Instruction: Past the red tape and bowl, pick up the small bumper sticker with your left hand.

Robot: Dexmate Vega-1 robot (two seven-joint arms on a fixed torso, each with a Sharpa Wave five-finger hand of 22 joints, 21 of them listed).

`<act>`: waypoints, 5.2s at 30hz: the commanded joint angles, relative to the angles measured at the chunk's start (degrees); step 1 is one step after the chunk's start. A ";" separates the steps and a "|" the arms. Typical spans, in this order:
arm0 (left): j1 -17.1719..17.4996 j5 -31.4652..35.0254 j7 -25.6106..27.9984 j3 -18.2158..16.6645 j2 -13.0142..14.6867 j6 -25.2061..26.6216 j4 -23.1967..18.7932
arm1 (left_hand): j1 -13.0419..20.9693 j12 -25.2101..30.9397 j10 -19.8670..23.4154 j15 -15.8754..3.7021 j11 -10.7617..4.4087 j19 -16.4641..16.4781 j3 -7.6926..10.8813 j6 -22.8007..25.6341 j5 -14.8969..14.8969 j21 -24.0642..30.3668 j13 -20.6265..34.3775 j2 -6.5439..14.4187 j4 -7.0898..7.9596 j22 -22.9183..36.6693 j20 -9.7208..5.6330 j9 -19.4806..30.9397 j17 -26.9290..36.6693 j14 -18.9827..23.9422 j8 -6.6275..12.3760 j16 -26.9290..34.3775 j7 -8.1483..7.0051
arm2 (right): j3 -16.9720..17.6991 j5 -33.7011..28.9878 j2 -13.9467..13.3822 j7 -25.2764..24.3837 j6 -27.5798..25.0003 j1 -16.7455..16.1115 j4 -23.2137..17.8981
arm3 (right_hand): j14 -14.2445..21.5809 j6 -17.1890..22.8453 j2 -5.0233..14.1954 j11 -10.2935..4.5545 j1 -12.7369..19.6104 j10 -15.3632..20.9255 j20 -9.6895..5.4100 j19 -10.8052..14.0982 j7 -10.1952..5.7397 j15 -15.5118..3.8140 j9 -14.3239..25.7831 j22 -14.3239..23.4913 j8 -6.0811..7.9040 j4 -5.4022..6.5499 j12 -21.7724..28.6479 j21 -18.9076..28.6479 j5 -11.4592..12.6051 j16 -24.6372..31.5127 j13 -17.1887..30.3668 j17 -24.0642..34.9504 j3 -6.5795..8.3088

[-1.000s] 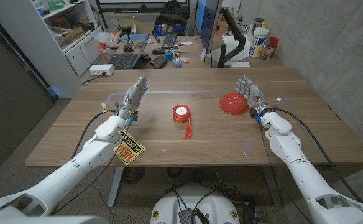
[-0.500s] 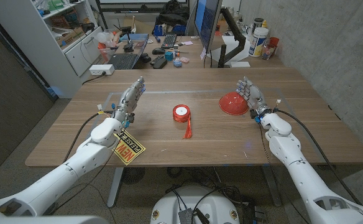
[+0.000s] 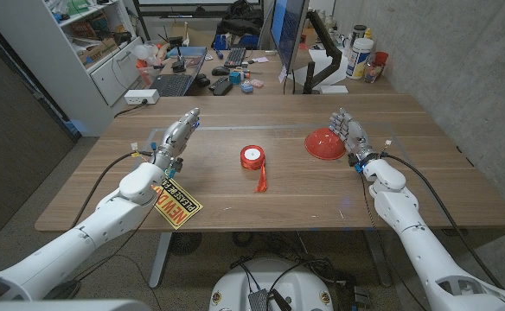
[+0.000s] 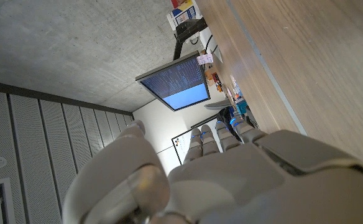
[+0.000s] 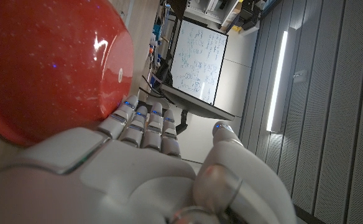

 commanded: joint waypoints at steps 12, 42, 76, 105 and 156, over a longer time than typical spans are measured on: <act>2.17 4.74 3.42 -1.01 3.63 -0.13 -3.98 | 1.50 0.17 0.39 -0.21 -0.63 -0.37 0.09 0.70 -0.29 0.12 0.16 0.06 -0.74 0.20 0.58 0.24 0.07 0.42 0.33 0.20 0.17 | 0.48 -0.23 0.29 -0.87 0.36 -0.74 -0.36 | 0.59 0.68 0.18 -0.10 -0.01 0.54 0.23 0.04 -0.03 -0.09 0.27 0.26 0.15 -0.59 -0.28 0.07 0.33 0.24 0.33 0.11 0.03; 11.81 13.63 17.08 -6.00 8.13 4.82 -14.06 | 5.12 0.47 1.93 -0.47 -0.90 -0.44 1.10 2.18 -0.53 0.09 0.17 0.56 -2.93 0.22 2.30 0.28 0.02 1.96 0.68 0.42 -0.12 | 0.30 -0.65 0.86 0.28 0.42 1.20 2.25 | 0.59 0.75 0.20 -0.05 -0.09 0.59 0.31 -0.04 -0.04 -0.04 0.27 0.27 0.13 -0.79 -0.40 -0.03 0.33 0.20 0.34 0.10 -0.06; 22.63 16.50 20.26 -12.91 10.79 9.28 -21.83 | 8.11 0.59 3.36 -0.57 -0.86 -0.38 1.69 3.72 -1.17 0.14 0.20 0.40 -4.92 0.33 4.42 0.32 0.06 3.13 0.89 0.43 0.02 | 0.95 0.06 0.83 0.90 1.20 0.14 1.58 | 0.59 0.80 0.24 -0.10 -0.14 0.64 0.30 -0.05 -0.10 -0.09 0.28 0.27 0.11 -0.99 -0.49 -0.08 0.34 0.18 0.35 0.08 -0.11; 33.94 22.19 24.61 -20.35 9.95 18.20 -30.61 | 8.94 0.61 4.09 -0.47 -0.84 -0.32 1.47 4.33 -1.61 0.24 0.26 -0.17 -5.59 0.40 5.49 0.34 0.11 3.31 0.82 0.31 0.00 | 0.87 0.75 0.02 2.15 1.15 -0.15 1.13 | 0.68 0.75 0.28 -0.01 -0.16 0.63 0.39 -0.07 -0.13 -0.04 0.28 0.28 0.07 -1.16 -0.58 -0.12 0.36 0.20 0.35 0.07 -0.15; 46.75 35.28 23.77 -31.07 -4.20 33.28 -39.74 | 10.19 0.69 5.58 0.12 -0.19 -0.03 1.19 5.88 -2.16 0.38 0.31 -0.69 -6.47 0.43 5.18 0.38 0.17 4.31 0.86 0.40 0.49 | 0.06 0.12 0.87 2.95 1.08 1.54 3.35 | 0.71 0.79 0.34 -0.09 -0.28 0.72 0.48 -0.18 -0.18 -0.10 0.28 0.28 0.06 -1.42 -0.67 -0.19 0.36 0.18 0.36 0.06 -0.26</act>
